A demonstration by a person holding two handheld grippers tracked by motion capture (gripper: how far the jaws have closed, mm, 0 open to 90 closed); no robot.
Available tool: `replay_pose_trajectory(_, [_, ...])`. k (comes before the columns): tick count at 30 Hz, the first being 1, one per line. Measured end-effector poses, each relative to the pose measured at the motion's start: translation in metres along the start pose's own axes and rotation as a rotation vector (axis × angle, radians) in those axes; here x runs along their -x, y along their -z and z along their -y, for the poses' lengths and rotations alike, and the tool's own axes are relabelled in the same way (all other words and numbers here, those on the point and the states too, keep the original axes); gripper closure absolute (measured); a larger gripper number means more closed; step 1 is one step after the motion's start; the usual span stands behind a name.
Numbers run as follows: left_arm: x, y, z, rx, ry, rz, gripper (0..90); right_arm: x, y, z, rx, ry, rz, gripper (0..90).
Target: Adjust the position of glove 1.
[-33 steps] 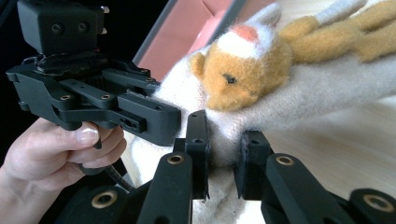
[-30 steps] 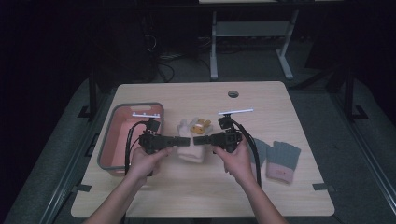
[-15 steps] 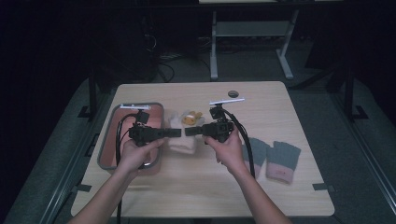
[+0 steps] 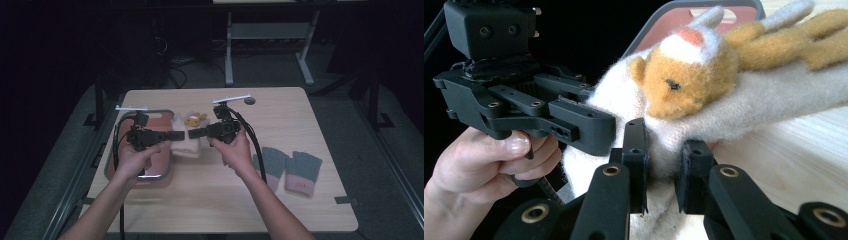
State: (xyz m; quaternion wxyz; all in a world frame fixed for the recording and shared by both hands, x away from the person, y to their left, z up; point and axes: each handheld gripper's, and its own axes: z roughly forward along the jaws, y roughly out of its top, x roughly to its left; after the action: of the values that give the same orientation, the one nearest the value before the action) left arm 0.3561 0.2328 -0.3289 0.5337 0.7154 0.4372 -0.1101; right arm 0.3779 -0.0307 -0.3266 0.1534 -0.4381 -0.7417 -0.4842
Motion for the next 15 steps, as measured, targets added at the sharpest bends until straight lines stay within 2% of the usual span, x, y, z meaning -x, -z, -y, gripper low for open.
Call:
replay_pose_trajectory(11, [-0.005,0.021,-0.003,0.023,0.003,-0.023,72.9,-0.012,-0.016,-0.013,-0.017,0.031,-0.013,77.7])
replay_pose_trajectory(15, [-0.009,0.029,-0.003,0.035,0.015,-0.028,72.9,-0.017,-0.024,-0.018,-0.028,0.042,-0.010,77.7])
